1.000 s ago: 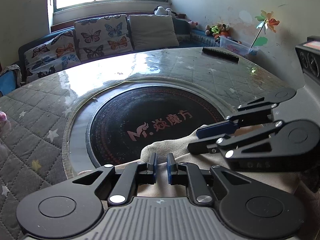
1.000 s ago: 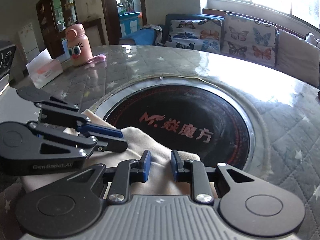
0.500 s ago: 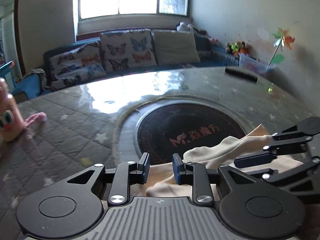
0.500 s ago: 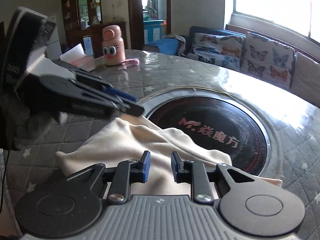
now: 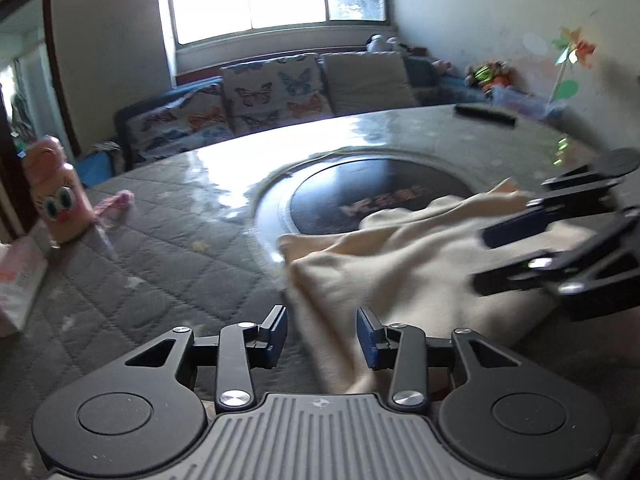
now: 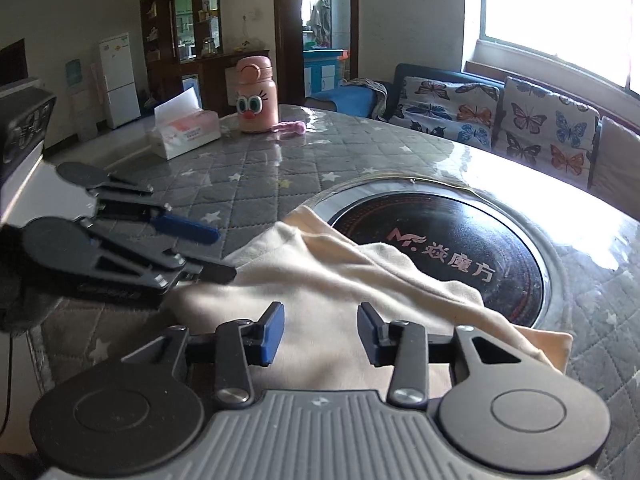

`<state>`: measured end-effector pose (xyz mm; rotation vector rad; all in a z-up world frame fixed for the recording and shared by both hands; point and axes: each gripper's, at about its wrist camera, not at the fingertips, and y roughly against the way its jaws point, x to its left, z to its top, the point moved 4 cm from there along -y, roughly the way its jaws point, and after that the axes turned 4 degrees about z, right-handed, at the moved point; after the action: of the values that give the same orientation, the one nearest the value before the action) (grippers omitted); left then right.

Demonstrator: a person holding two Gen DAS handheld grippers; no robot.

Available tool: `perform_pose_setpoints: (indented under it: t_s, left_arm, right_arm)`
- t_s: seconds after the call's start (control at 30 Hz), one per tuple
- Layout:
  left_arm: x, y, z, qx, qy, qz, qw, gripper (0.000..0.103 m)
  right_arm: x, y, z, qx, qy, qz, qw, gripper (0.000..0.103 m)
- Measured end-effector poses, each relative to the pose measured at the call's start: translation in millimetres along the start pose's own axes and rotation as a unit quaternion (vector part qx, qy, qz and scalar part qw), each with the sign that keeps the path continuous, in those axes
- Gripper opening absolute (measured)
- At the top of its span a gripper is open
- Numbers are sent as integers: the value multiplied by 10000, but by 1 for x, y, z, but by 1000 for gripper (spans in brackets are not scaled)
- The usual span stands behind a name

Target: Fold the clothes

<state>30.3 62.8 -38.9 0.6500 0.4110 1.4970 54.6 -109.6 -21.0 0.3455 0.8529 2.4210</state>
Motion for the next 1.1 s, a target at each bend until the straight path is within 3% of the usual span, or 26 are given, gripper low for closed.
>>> perform_pose_setpoints:
  t_s: [0.1, 0.23, 0.43, 0.57, 0.73, 0.9, 1.1]
  left_arm:
    - [10, -9, -6, 160, 165, 150, 9996, 42]
    - [17, 2, -1, -6, 395, 212, 9990, 41]
    - [-5, 25, 23, -462, 403, -305, 9977, 41]
    - [-32, 14, 19, -322, 126, -645, 9973, 40]
    - [-38, -3, 1, -25, 38, -579, 9983, 35]
    - [-36, -2, 1, -58, 22, -572, 9983, 35]
    - [-30, 6, 10, -155, 119, -598, 9980, 35]
  right_arm:
    - [-2, 4, -8, 47, -27, -33, 10000, 41]
    - [-8, 19, -18, -19, -204, -70, 9998, 41]
    - [-12, 36, -23, -114, -266, -92, 9995, 41]
    - [-16, 40, -32, -101, -384, -151, 9991, 41]
    - [-28, 50, -50, -77, -602, -217, 9979, 41]
    - [-41, 57, -64, -106, -822, -175, 9964, 41]
    - [-58, 55, -56, -133, -980, -273, 9947, 41]
